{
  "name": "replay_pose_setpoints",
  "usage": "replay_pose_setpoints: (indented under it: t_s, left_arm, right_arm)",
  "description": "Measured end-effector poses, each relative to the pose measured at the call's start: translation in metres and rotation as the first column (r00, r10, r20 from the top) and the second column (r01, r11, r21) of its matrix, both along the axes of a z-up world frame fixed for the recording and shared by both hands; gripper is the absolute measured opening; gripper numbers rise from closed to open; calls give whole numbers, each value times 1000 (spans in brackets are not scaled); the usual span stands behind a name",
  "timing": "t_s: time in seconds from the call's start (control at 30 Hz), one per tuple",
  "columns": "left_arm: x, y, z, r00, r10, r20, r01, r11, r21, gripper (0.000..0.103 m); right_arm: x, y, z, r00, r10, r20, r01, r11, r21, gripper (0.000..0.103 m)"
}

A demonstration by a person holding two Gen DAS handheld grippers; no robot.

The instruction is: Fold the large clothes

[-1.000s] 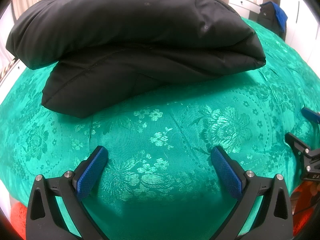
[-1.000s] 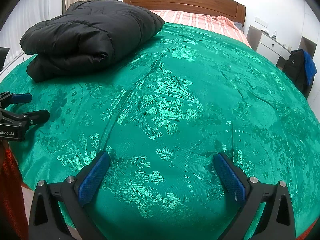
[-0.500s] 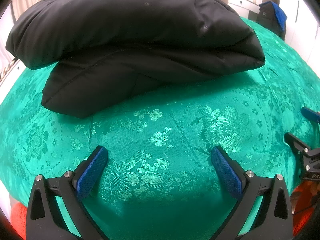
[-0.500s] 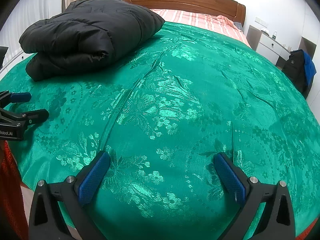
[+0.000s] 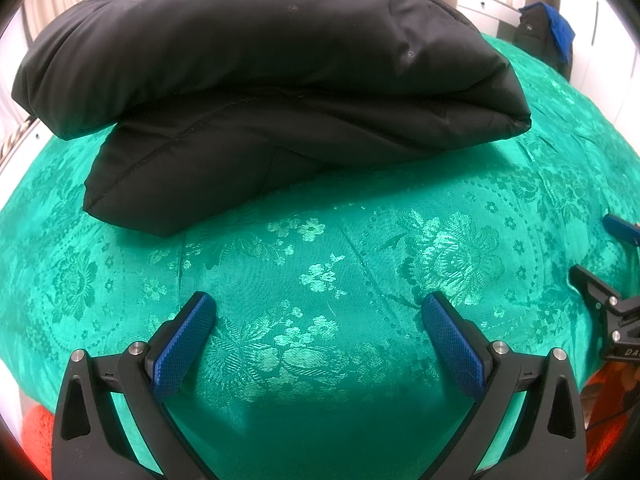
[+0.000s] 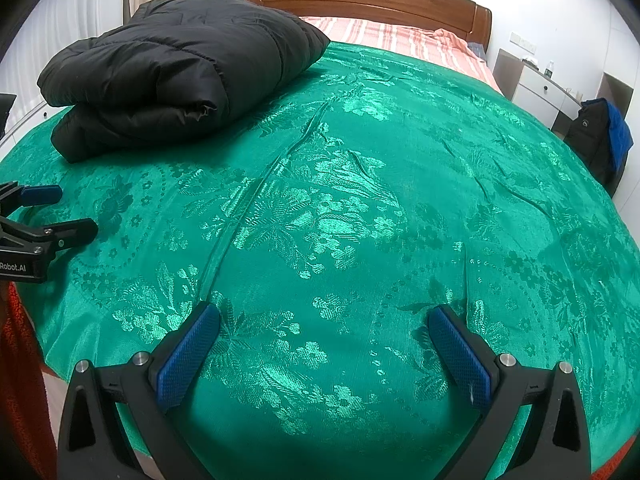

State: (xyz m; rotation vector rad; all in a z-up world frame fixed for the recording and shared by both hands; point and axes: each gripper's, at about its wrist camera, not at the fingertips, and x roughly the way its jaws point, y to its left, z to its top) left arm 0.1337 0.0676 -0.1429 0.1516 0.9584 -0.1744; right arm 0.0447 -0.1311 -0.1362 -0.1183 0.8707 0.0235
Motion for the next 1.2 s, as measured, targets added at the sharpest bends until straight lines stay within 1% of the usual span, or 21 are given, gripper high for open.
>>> replay_pose_setpoints:
  t_s: [0.7,1.2]
  left_arm:
    - [-4,0,1,1000,11,11,-11,1000,7,103]
    - [-4,-4,-3,1000,12,19,-12,1000,13,103]
  right_arm:
    - [-2,-1,0,1000,6,11,-6,1000,2,103]
    - [-2,-1,0,1000,7,13,-7,1000,2,103]
